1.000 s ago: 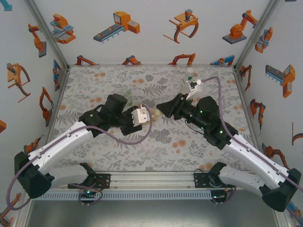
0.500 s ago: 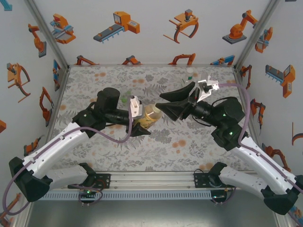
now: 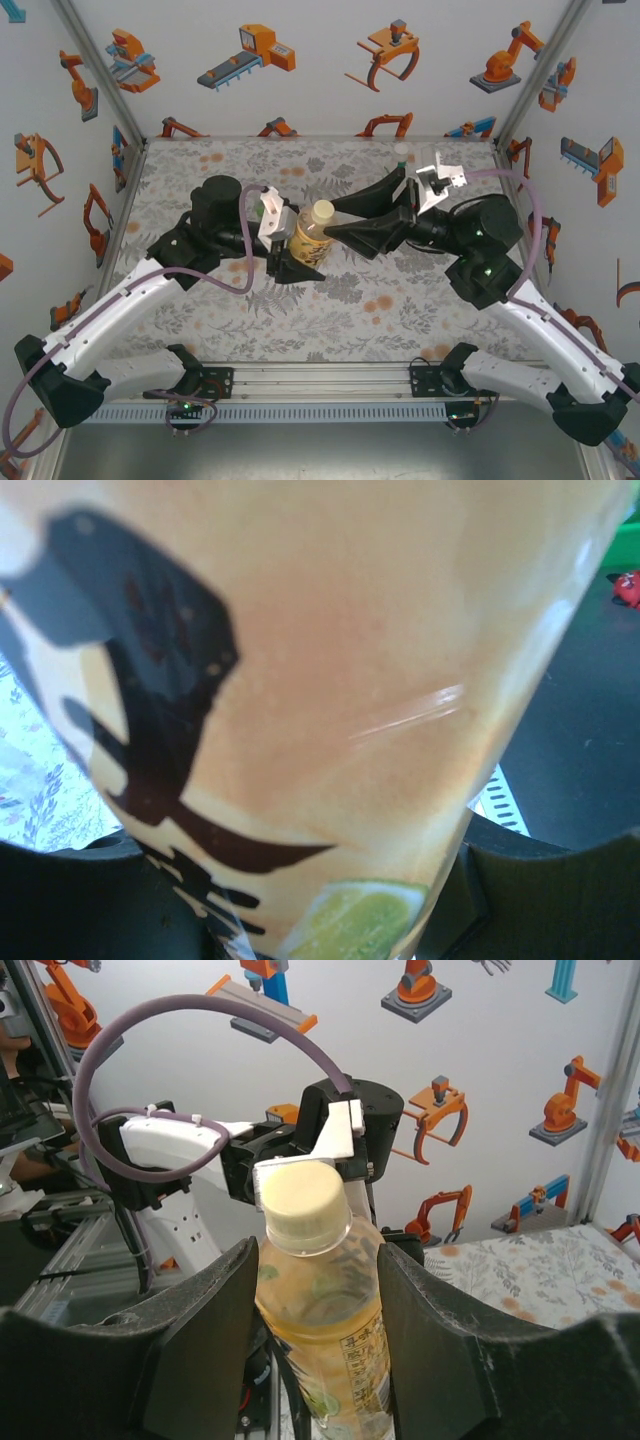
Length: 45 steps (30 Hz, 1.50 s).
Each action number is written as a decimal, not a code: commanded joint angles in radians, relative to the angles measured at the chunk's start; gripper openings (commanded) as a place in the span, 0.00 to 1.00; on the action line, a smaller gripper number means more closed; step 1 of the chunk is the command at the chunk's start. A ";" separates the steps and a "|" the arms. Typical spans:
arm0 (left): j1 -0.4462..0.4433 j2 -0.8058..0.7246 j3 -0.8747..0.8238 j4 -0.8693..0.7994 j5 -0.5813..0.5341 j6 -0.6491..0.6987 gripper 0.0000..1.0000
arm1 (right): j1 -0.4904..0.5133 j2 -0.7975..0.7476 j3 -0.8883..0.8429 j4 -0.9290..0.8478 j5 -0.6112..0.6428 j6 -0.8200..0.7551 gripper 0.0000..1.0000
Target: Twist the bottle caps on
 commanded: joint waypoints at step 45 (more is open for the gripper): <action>-0.015 0.040 0.026 -0.045 0.070 -0.038 0.00 | 0.008 0.067 0.143 -0.069 -0.062 -0.082 0.41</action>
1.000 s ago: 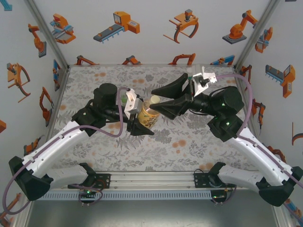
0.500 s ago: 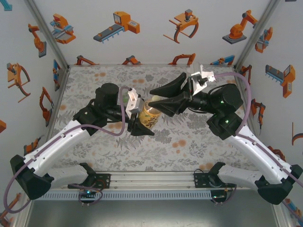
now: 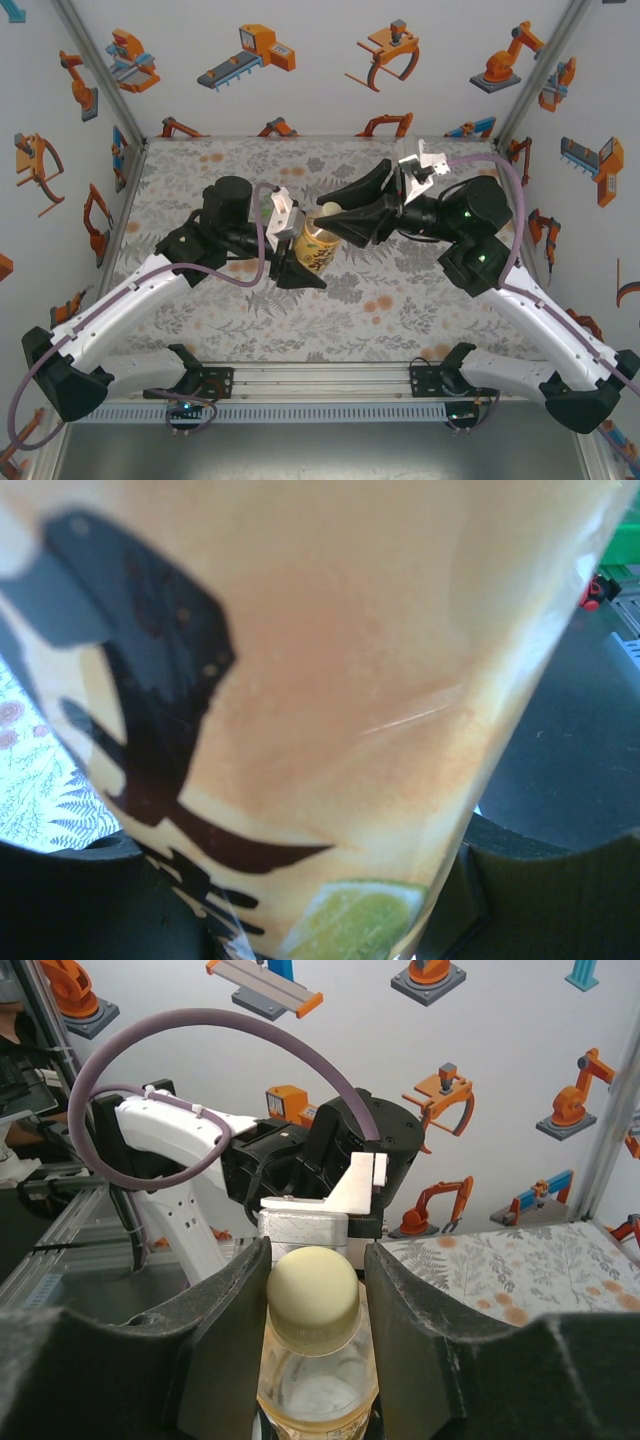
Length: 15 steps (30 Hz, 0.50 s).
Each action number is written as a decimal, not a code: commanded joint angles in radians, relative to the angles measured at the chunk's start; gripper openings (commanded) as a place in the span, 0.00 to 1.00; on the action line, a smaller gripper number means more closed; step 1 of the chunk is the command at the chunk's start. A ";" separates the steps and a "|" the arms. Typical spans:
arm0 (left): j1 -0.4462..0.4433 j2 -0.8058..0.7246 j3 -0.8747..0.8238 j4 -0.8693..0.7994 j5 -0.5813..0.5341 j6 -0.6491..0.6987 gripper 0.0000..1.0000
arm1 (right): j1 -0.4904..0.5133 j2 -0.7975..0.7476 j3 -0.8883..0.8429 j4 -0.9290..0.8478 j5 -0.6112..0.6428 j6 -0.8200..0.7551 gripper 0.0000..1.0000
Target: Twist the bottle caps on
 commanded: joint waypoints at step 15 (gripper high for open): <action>-0.006 0.011 0.029 -0.007 0.034 -0.005 0.00 | 0.009 -0.010 0.053 0.004 -0.029 -0.002 0.37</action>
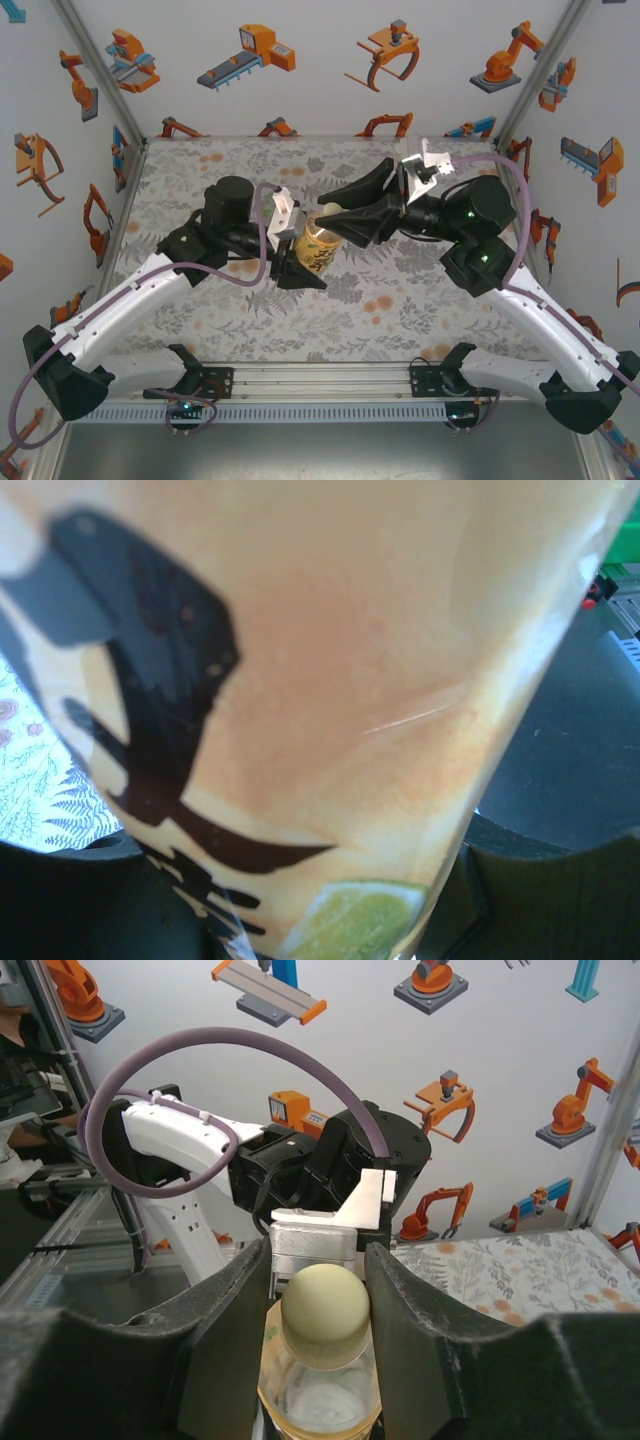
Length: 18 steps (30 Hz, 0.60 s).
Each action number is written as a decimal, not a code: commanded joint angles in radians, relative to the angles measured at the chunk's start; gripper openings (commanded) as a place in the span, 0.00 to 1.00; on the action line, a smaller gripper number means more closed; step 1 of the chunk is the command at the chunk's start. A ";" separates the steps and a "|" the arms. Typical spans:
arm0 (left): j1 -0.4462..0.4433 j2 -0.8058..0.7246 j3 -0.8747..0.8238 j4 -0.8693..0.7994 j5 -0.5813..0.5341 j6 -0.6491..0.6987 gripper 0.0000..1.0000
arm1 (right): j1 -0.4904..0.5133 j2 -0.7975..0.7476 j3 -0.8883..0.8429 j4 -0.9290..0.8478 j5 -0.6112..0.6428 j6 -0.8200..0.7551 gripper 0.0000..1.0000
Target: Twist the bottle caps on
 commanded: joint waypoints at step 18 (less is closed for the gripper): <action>-0.006 0.014 0.042 -0.006 0.026 0.000 0.00 | 0.007 -0.024 0.042 -0.071 -0.011 -0.042 0.34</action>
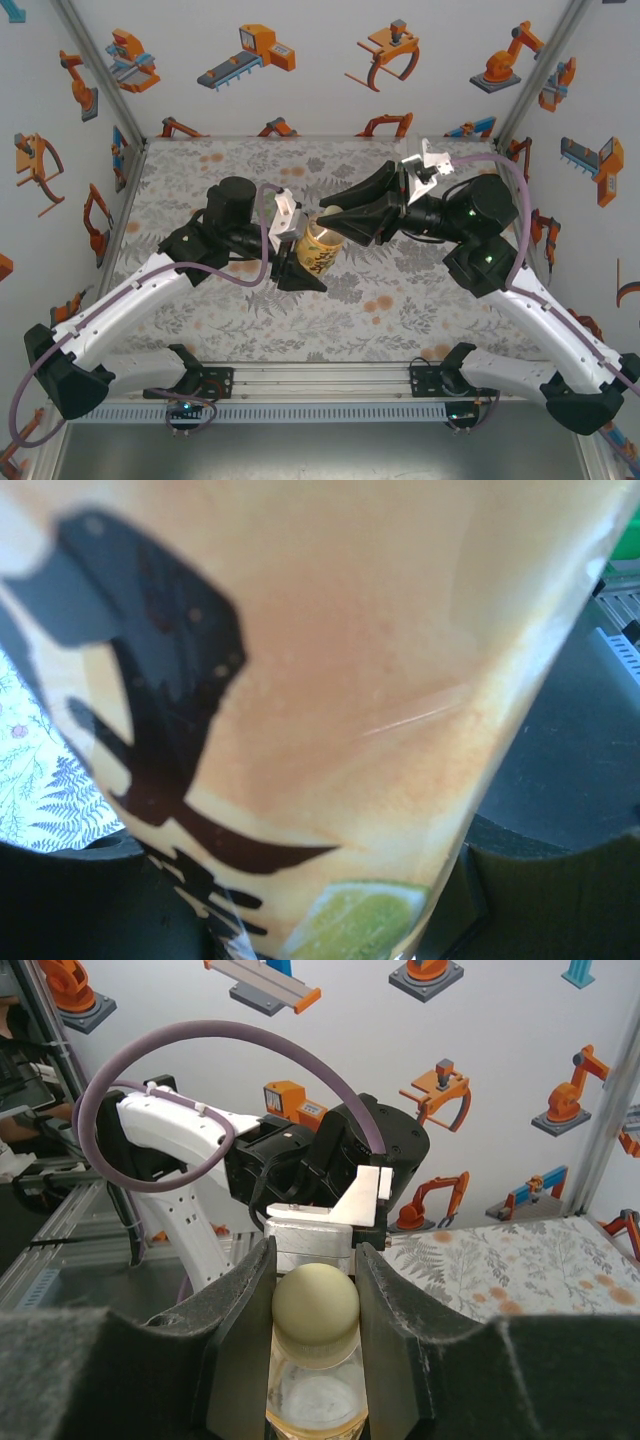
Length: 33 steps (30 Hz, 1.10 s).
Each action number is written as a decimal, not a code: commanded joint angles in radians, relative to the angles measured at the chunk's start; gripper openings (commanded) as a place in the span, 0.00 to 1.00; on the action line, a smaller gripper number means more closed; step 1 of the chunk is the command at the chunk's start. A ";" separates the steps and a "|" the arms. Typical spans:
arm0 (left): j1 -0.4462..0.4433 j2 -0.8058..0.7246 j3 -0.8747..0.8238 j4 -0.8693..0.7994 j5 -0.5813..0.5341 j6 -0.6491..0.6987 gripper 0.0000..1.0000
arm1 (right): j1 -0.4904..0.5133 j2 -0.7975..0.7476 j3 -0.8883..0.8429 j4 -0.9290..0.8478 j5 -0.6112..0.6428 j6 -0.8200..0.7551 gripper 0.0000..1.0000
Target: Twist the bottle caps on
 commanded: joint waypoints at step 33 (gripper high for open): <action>-0.030 0.042 -0.021 0.258 -0.485 -0.122 0.00 | 0.008 0.006 -0.030 -0.128 0.650 0.044 0.00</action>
